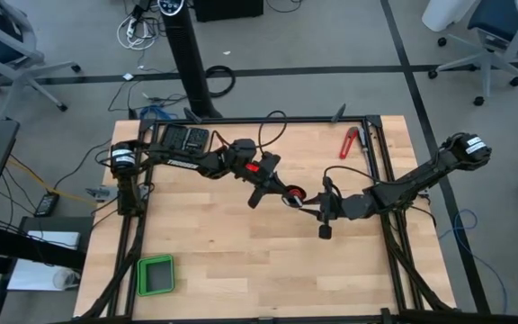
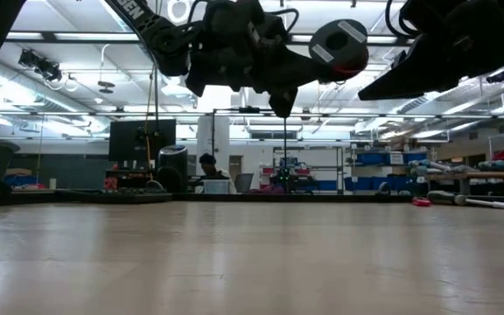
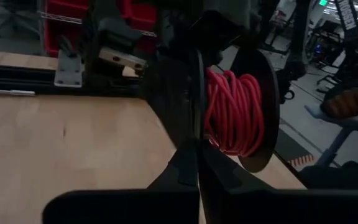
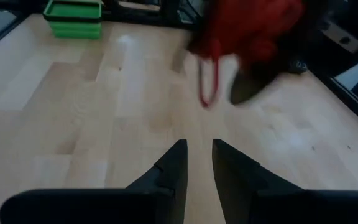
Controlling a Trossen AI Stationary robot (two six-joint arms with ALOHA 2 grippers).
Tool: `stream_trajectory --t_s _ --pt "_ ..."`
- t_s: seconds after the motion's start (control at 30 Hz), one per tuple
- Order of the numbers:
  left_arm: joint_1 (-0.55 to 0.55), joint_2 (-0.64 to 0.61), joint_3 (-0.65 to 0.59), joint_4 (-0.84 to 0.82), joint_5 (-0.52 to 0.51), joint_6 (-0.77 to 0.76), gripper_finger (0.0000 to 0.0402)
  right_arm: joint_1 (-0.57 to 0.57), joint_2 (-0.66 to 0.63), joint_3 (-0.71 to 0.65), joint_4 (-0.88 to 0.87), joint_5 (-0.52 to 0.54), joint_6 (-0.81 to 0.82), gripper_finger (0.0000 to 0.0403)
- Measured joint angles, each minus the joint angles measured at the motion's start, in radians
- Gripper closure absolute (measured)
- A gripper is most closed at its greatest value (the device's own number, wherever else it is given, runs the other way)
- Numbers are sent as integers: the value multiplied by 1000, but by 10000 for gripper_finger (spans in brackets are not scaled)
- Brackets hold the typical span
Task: Coil cords
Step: Uncoil the red wire from the black spool
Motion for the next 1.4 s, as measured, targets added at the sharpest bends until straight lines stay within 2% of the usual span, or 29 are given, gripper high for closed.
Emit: stream_trajectory --t_s 0.27,0.53,0.73,1.0,1.23,1.33,1.4 --pt "0 0 0 -35 -58 2 401 0 0 0 12 1 -12 330" --pt "-4 0 0 -53 -51 23 401 0 0 0 -4 37 -12 330" --pt "-3 0 0 -43 -42 26 401 -3 0 0 -77 55 31 330" --pt "-2 0 0 -52 -64 53 401 -4 0 0 3 71 -2 330" --pt "-2 0 0 -52 -77 54 401 -25 0 0 39 71 41 331" --pt "-2 0 0 -57 -79 55 401 -34 0 0 52 71 57 348" --pt "-2 0 0 -58 -78 55 401 -36 0 0 50 71 62 375"
